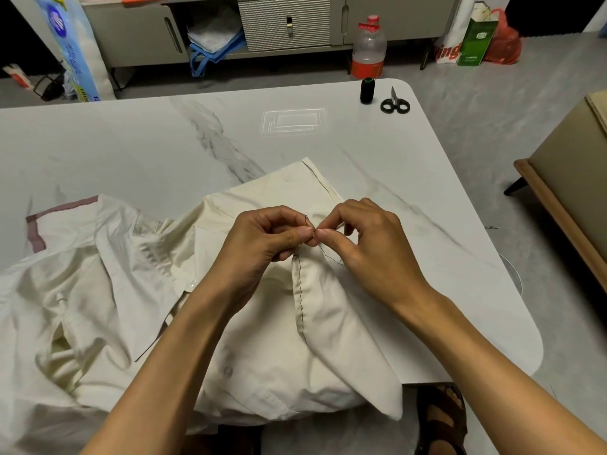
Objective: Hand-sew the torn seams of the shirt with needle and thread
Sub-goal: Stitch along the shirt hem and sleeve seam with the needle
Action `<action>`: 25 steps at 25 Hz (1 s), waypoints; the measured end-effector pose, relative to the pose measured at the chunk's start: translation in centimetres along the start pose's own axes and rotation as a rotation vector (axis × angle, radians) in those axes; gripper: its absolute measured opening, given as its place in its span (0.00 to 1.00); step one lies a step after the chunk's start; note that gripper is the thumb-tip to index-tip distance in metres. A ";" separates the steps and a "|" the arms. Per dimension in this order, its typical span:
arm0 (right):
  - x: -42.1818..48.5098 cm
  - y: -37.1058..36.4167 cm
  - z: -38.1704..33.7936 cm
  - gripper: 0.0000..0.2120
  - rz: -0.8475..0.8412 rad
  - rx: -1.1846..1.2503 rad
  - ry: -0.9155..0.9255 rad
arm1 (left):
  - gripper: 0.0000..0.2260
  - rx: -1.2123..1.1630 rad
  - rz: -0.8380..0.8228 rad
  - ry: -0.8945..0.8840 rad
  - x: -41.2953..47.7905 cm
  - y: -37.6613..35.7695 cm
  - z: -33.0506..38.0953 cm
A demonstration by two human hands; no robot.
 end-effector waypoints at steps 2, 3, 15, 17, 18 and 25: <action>0.0 0.1 0.2 0.06 0.001 0.054 -0.053 | 0.03 0.040 0.020 -0.021 0.0 0.2 0.1; -0.1 0.0 0.3 0.06 0.001 0.084 -0.082 | 0.03 0.053 0.029 -0.026 0.1 0.4 0.1; -1.7 -2.6 1.3 0.08 0.011 0.398 -0.350 | 0.04 -0.041 -0.034 0.093 -0.1 -0.1 -0.6; -1.6 -3.1 1.4 0.06 0.009 0.414 -0.370 | 0.04 -0.057 -0.040 0.106 -0.2 -0.1 -0.7; -1.5 -3.3 1.5 0.04 0.010 0.436 -0.383 | 0.04 -0.069 -0.043 0.113 -0.2 0.0 -0.7; -1.4 -4.4 2.5 0.01 -0.100 0.494 -0.446 | 0.02 -0.030 -0.096 0.125 -0.4 1.0 -1.0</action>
Point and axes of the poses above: each hand's wrist, its own x-axis towards the middle knuckle, its own y-axis out of the back of the hand, z = x × y, the point moved 10 cm from there along x, towards the middle knuckle, and after that the axes turned 3 degrees about z, right-handed, at the moved point
